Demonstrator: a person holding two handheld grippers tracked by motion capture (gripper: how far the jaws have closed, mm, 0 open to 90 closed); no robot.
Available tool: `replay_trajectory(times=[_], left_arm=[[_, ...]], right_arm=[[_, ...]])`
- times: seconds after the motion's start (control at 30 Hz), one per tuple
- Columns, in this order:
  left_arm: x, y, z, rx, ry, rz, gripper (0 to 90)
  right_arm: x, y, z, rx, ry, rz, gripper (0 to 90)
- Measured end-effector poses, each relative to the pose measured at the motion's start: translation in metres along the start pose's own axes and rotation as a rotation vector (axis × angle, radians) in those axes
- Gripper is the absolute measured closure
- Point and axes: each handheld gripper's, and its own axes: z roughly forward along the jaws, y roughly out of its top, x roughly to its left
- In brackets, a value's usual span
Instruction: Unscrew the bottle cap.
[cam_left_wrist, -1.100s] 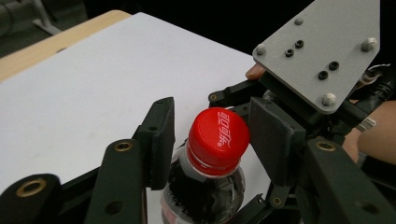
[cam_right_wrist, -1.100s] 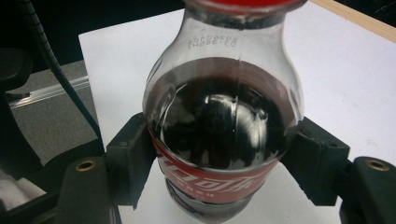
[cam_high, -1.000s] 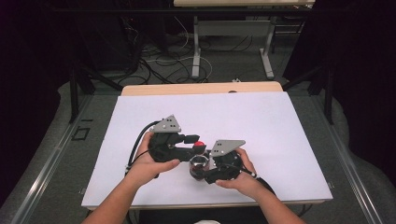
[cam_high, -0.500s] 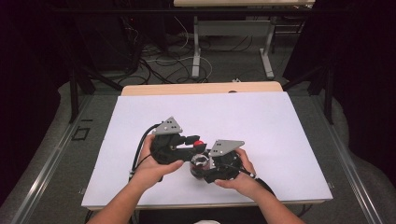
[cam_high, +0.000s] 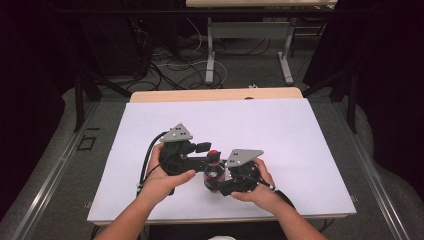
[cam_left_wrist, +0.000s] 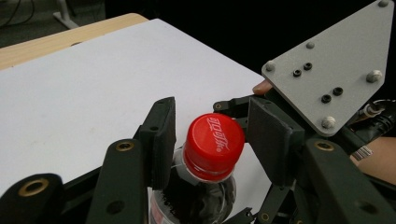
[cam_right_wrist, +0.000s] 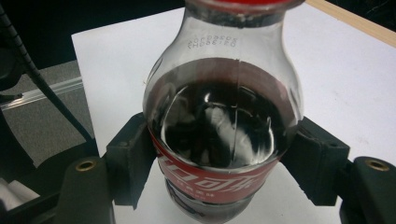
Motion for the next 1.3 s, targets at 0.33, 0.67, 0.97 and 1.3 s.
replay_trajectory(times=[0.33,0.67,0.97,1.3], left_arm=[[0.001,-0.003,0.009,0.048,-0.031,-0.002,60.3],[0.002,0.003,0.004,0.032,0.023,0.010,61.0],[0.018,0.001,-0.001,0.028,0.078,-0.019,61.1],[0.039,-0.006,-0.004,0.028,0.120,-0.065,61.1]], right_arm=[[0.001,0.000,0.001,-0.008,-0.005,-0.002,30.2],[-0.002,-0.003,0.003,0.000,-0.024,0.003,30.2],[-0.010,-0.006,0.003,0.001,-0.055,0.021,30.2],[-0.019,-0.007,0.004,0.024,-0.073,0.053,30.2]])
